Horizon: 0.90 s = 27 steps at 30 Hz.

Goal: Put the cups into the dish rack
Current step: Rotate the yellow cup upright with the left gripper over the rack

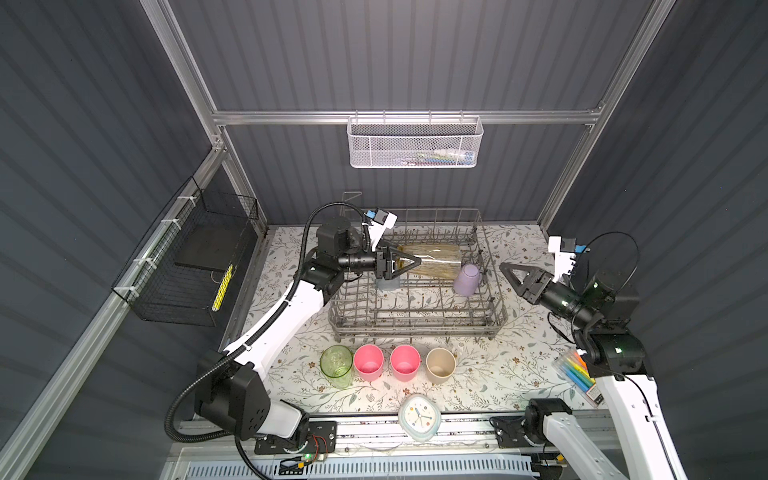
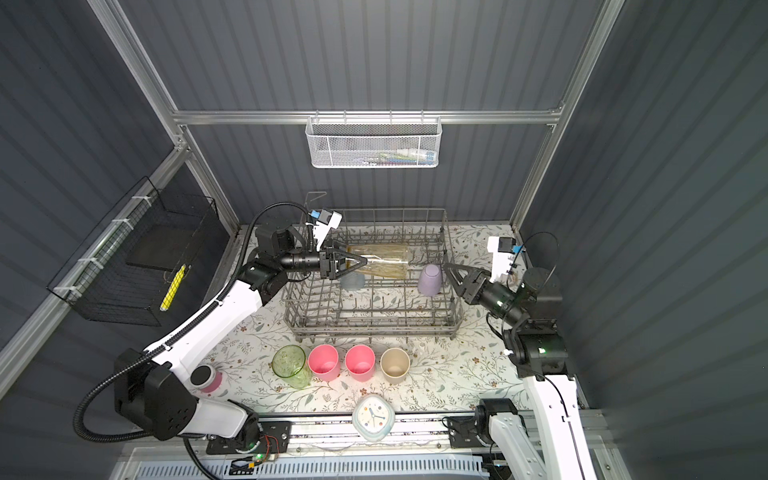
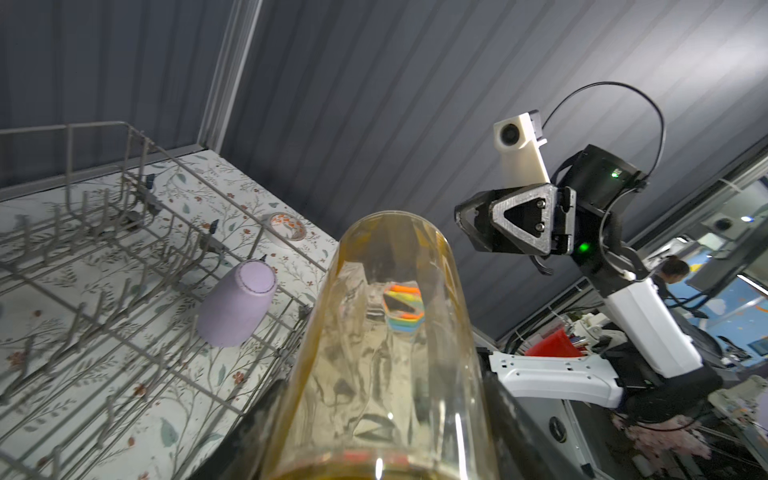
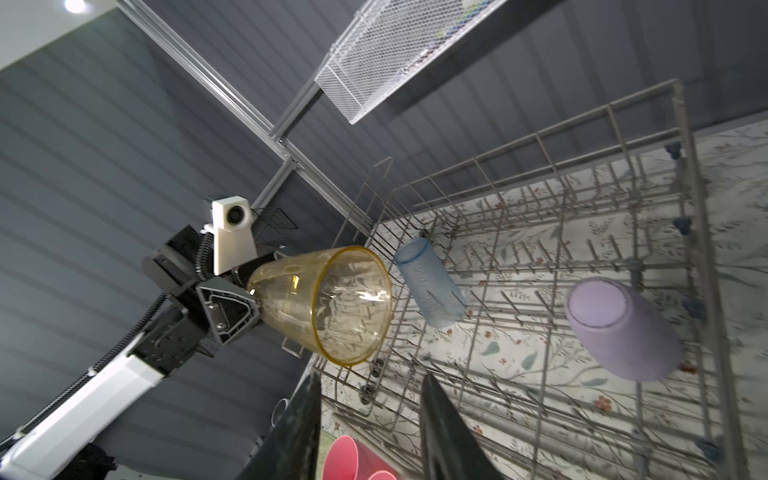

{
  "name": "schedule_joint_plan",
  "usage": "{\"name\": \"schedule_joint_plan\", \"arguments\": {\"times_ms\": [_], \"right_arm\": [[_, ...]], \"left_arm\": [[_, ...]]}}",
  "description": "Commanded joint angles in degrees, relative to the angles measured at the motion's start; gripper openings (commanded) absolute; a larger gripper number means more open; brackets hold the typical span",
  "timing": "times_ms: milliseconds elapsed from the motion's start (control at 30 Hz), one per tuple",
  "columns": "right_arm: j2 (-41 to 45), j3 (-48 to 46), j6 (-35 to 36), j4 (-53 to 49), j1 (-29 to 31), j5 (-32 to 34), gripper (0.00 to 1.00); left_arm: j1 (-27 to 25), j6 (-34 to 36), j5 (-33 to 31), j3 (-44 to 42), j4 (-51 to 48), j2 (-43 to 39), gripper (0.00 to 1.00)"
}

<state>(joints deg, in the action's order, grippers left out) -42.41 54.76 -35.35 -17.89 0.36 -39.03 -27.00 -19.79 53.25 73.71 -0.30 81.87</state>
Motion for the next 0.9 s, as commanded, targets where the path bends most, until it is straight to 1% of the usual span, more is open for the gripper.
{"name": "schedule_joint_plan", "arguments": {"times_ms": [0,100,200,233,333,433,633,867], "right_arm": [[0.2,0.1,4.9,-5.9,-0.2,3.1,0.41],[0.2,-0.4,4.9,-5.7,-0.4,3.3,0.42],[0.4,-1.0,4.2,-4.8,-0.4,2.0,0.42],[0.5,-1.1,4.2,-4.7,-0.3,1.9,0.42],[0.4,-1.1,4.5,-4.7,-0.4,2.2,0.42],[0.4,-1.3,4.4,-4.7,-0.4,2.1,0.42],[0.3,-1.9,4.2,-4.7,-0.4,1.9,0.43],[0.0,-2.4,3.8,-4.7,-0.4,1.8,0.43]], "left_arm": [[0.4,7.3,-6.0,3.4,-11.7,-3.5,0.30],[0.5,9.9,-11.2,4.8,-18.0,-5.0,0.30],[0.5,13.0,-17.9,6.6,-26.5,-5.2,0.31],[0.5,14.1,-20.4,9.4,-29.5,-5.1,0.31],[0.6,15.8,-27.0,11.4,-36.0,-4.7,0.31],[0.5,16.6,-31.7,12.6,-40.5,-4.0,0.31],[0.5,17.4,-39.4,12.8,-45.3,-3.0,0.30],[0.5,17.8,-43.7,13.2,-49.6,-0.5,0.30]]}}
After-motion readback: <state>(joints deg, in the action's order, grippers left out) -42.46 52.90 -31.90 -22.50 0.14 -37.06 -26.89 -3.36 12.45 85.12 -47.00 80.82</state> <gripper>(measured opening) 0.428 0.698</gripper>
